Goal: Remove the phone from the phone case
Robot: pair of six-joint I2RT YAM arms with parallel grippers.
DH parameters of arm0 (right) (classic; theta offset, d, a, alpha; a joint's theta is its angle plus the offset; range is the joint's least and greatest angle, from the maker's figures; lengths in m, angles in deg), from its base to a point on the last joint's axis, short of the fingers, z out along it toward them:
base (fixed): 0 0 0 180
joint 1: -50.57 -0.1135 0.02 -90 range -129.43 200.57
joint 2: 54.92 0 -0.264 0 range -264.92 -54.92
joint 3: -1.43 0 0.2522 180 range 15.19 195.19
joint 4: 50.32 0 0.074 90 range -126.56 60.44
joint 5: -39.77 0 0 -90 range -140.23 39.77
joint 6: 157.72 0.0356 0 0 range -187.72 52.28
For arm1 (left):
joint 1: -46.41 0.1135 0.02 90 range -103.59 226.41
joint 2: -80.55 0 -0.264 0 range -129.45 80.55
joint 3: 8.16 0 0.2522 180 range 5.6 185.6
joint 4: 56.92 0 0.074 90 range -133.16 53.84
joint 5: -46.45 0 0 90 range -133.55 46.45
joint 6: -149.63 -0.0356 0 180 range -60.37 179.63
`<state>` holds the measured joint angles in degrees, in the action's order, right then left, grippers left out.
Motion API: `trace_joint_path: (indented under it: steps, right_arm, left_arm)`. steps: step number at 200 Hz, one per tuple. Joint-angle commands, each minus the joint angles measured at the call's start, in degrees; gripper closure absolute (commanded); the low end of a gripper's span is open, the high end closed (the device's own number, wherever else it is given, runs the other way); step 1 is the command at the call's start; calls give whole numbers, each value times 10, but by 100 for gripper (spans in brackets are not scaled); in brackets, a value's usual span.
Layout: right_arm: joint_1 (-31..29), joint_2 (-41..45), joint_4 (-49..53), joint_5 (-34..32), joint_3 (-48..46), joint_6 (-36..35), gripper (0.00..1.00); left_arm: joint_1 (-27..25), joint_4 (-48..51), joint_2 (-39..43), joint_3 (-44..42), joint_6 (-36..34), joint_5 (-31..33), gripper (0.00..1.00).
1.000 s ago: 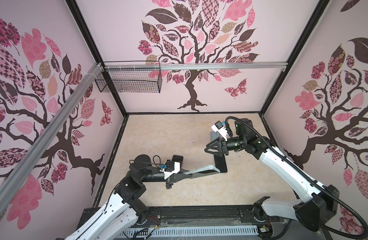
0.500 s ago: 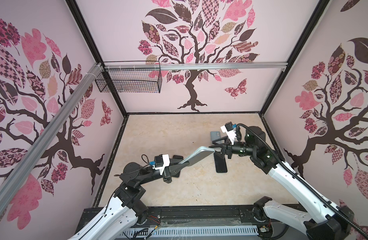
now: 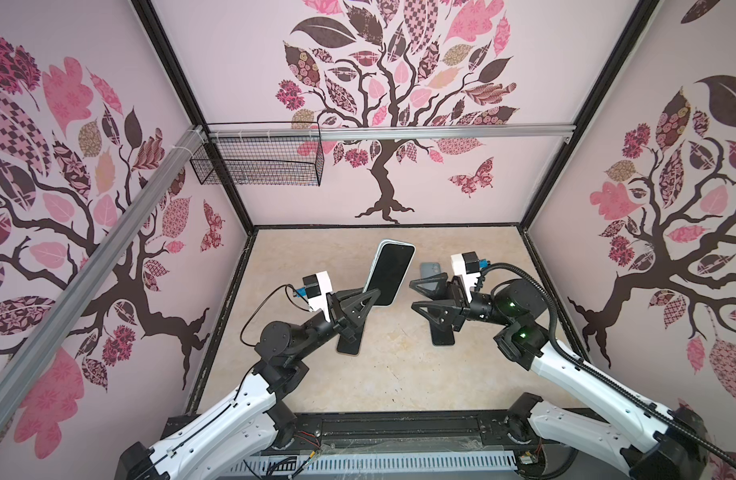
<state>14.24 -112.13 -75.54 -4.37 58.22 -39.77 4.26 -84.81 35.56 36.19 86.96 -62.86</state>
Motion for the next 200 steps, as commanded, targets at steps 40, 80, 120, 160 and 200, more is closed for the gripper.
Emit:
trace_joint_path:
  steps: [40,80,120,160,200]
  right_arm:
    - [-30,-46,-103,24,44,41,33]
    - [-49,-70,-100,25,65,44,39]
    - [-52,-84,-100,31,75,46,52]
    - [-54,-92,-107,39,79,59,61]
    - [-56,-102,-125,48,78,74,75]
  left_arm:
    - [-10,-114,-8,12,62,4,100]
    - [-11,-141,-27,12,80,-3,100]
    - [-13,-159,-41,16,86,-13,100]
    - [-14,-168,-47,18,96,-10,100]
    - [-14,-172,-48,16,99,-6,100]
